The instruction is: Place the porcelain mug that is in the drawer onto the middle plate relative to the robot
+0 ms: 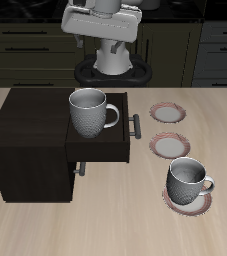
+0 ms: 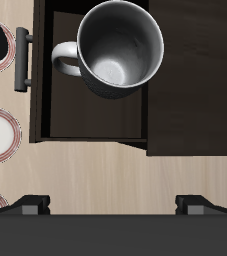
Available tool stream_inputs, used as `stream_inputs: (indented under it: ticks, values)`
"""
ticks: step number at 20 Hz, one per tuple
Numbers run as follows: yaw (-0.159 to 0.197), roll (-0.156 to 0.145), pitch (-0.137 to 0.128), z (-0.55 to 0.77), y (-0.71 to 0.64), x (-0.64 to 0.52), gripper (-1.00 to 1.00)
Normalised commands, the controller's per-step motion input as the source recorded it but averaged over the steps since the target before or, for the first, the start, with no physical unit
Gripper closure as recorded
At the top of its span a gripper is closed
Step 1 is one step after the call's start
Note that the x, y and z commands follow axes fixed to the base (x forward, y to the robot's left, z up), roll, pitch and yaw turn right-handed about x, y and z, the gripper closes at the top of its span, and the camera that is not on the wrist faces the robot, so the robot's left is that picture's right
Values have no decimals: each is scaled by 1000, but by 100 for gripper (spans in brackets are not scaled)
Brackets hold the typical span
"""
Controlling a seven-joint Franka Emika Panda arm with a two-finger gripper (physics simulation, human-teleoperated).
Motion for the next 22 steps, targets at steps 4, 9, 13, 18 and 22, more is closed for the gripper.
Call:
stream_inputs:
  ticks: [4,9,13,18,22]
  values:
    - [7,-10,-22,256,14,152,-100]
    - [-1,-27,-20,210,-127,182,-100]
    - [73,-48,7,131,-189,259,-100]
    - [49,-32,10,89,-113,185,-100]
    - [72,-6,3,37,73,184,-100]
